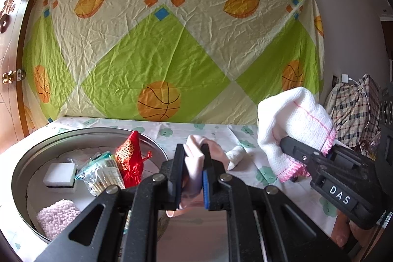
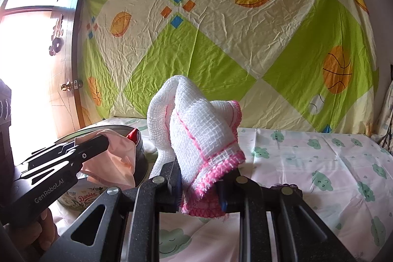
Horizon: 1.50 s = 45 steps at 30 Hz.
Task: Organize soft objects
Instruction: 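Carry the pink cloth and gauze towel over the tin with both tools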
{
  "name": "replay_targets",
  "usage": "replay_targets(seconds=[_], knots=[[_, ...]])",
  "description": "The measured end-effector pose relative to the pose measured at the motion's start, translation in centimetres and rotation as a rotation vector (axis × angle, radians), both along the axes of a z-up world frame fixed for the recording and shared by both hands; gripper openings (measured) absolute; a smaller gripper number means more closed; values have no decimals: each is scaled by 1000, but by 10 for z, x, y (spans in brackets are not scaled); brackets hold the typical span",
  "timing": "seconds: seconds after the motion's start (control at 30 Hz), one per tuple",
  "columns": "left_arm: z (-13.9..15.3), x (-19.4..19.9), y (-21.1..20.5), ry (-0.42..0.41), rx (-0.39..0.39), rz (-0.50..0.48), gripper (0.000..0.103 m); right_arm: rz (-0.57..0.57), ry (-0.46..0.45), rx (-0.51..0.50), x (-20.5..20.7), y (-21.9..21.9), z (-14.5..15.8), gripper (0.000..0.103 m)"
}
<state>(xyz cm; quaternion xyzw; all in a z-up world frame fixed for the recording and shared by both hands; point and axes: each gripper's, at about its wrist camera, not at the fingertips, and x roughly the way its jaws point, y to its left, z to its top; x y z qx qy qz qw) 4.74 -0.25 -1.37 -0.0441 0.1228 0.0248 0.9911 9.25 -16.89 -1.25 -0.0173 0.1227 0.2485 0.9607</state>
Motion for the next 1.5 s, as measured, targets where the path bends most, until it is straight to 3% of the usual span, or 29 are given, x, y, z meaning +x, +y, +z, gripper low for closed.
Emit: replay_targets(seconds=[1.5], knots=[[3,-22,61,-33,-77,85,10,127,1,-22,-14,60,-2,24]])
